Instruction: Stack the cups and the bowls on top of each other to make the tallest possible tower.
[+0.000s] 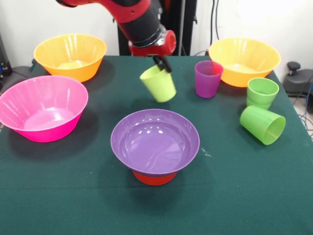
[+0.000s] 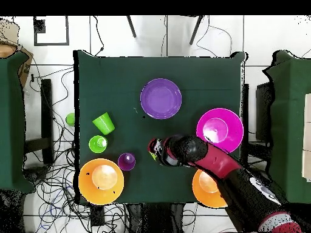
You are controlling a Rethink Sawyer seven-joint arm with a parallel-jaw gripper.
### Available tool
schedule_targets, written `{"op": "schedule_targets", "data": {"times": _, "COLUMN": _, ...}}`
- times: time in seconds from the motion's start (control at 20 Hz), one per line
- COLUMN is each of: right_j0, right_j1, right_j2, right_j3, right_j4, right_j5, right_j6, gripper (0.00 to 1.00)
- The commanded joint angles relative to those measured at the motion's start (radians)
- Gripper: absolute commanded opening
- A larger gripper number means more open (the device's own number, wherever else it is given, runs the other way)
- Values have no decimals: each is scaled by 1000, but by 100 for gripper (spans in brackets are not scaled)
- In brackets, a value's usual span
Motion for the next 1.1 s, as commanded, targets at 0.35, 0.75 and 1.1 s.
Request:
{"op": "schedule_targets", "data": {"times": 0.35, "right_j0": 219, "right_j1": -16, "right_j2": -136, "right_j3": -298, "right_j4": 92, "right_j5": 502, "right_j6": 376, "gripper": 0}}
{"op": "schedule_targets", "data": {"times": 0.75, "right_j0": 295, "right_j1": 6, "right_j2": -197, "right_j3": -427, "right_j4": 25, "right_j5": 511, "right_j6": 453, "gripper": 0}}
{"op": "schedule_targets", "data": {"times": 1.1, "right_j0": 385, "right_j1": 8, "right_j2": -291, "right_j3": -549, "right_j4": -232, "right_j5": 177, "right_j6": 387, "gripper": 0}}
